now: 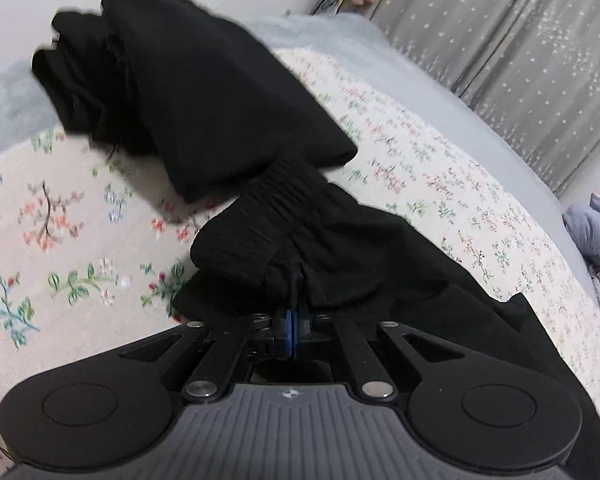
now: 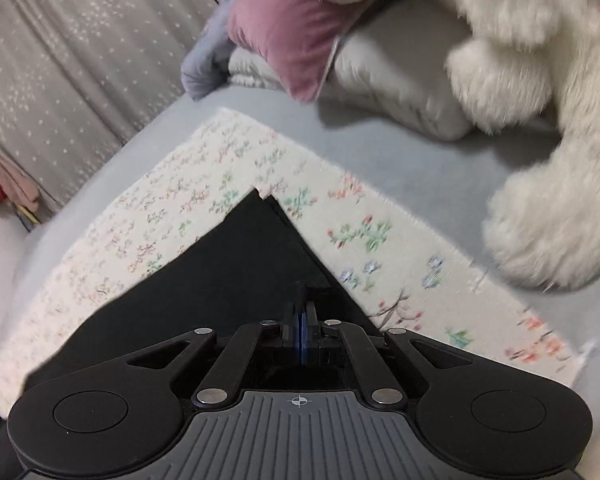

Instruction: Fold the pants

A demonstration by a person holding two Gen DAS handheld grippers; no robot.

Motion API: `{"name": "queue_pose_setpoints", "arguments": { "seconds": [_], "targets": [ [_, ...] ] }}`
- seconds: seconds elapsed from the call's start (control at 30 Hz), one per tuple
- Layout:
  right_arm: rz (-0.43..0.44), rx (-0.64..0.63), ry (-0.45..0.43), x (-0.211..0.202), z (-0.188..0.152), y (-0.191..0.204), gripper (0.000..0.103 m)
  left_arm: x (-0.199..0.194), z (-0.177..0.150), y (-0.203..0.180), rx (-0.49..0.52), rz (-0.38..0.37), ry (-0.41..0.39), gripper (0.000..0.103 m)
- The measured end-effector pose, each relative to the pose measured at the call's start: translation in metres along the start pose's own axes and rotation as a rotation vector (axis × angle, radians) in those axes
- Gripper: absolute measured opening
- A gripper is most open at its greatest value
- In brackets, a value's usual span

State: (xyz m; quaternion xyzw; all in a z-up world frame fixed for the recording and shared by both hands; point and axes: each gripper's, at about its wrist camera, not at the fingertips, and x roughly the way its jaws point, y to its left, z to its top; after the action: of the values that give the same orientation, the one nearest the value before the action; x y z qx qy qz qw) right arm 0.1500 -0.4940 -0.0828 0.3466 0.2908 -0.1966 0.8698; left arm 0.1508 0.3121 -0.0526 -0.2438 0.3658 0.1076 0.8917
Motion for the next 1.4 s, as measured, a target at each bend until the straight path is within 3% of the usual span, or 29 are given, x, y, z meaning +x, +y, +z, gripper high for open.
{"name": "queue_pose_setpoints", "arguments": {
  "seconds": [0.2,0.37,0.47,0.63,0.77,0.83,0.9,1.07,1.17,1.27,1.3,1.33,1.37,1.4],
  "targets": [
    [-0.065,-0.046,-0.037,-0.014,-0.005,0.003,0.001,0.022,-0.005,-0.016,0.099,0.042,0.077,0.019],
    [-0.122,-0.113,0.020,-0.007,-0.014,-0.001,0.001,0.023,-0.003,-0.016,0.138,0.042,0.073,0.024],
    [-0.125,-0.129,0.038,-0.003,-0.015,-0.002,0.002,0.020,0.001,-0.007,0.093,0.009,0.077,0.028],
    [-0.127,-0.146,0.040,-0.004,-0.016,0.000,0.003,0.004,0.008,0.006,0.023,-0.009,0.013,0.048],
    [-0.155,-0.179,0.042,-0.004,-0.017,0.006,0.006,0.012,0.009,0.007,-0.010,-0.018,0.015,0.047],
    [-0.161,-0.177,0.040,-0.003,-0.017,0.006,0.006,0.017,0.010,0.005,-0.019,0.003,0.017,0.030],
    [-0.160,-0.175,0.042,-0.003,-0.016,0.005,0.004,0.018,0.010,0.004,-0.016,0.018,0.018,0.025],
    [-0.160,-0.199,0.030,-0.007,-0.017,0.006,0.003,0.008,0.006,-0.014,0.084,0.114,0.010,0.023],
    [-0.174,-0.218,0.058,-0.002,-0.017,0.007,0.003,0.015,0.003,-0.018,0.114,0.149,0.046,0.027],
    [-0.172,-0.218,0.056,-0.004,-0.017,0.007,0.004,0.015,0.005,-0.014,0.103,0.158,0.057,0.040],
    [-0.174,-0.220,0.054,-0.005,-0.017,0.007,0.007,0.012,0.006,-0.013,0.110,0.165,0.051,0.052],
    [-0.181,-0.228,0.053,-0.006,-0.017,0.008,0.008,0.009,0.007,-0.013,0.123,0.179,0.046,0.073],
    [-0.198,-0.233,0.050,-0.006,-0.017,0.009,0.012,0.008,0.009,-0.011,0.134,0.193,0.038,0.083],
    [-0.229,-0.237,0.039,-0.007,-0.017,0.009,0.025,-0.001,0.010,-0.010,0.143,0.200,0.018,0.091]
  ]
}}
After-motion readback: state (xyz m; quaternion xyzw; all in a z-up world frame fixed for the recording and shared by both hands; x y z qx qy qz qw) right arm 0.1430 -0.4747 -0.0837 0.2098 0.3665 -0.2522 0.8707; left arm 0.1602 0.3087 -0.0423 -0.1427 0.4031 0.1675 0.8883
